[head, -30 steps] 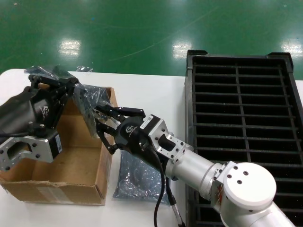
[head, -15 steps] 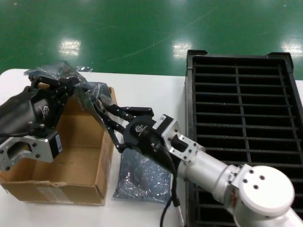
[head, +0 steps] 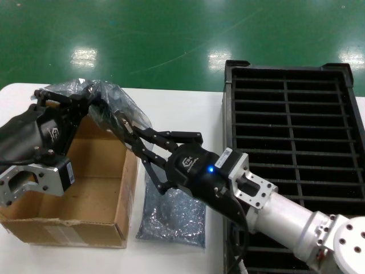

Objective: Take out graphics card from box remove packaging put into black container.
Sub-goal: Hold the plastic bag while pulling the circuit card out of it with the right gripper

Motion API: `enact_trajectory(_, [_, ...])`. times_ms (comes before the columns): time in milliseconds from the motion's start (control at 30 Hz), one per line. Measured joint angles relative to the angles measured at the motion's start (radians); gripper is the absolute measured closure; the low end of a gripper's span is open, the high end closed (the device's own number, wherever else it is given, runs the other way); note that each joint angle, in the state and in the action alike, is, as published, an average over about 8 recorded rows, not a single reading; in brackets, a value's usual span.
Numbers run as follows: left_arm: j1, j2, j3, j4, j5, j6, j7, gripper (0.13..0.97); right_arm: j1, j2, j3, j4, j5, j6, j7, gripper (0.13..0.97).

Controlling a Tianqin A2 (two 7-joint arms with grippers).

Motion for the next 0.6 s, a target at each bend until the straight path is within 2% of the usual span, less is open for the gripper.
enact_trajectory(400, [0.000, 0.000, 0.000, 0.000, 0.000, 0.000, 0.000, 0.958, -0.025, 0.040, 0.002, 0.069, -0.005, -0.014, 0.014, 0.909])
enact_trajectory(600, [0.000, 0.000, 0.000, 0.000, 0.000, 0.000, 0.000, 0.958, -0.052, 0.096, 0.027, 0.139, 0.004, -0.023, 0.033, 0.909])
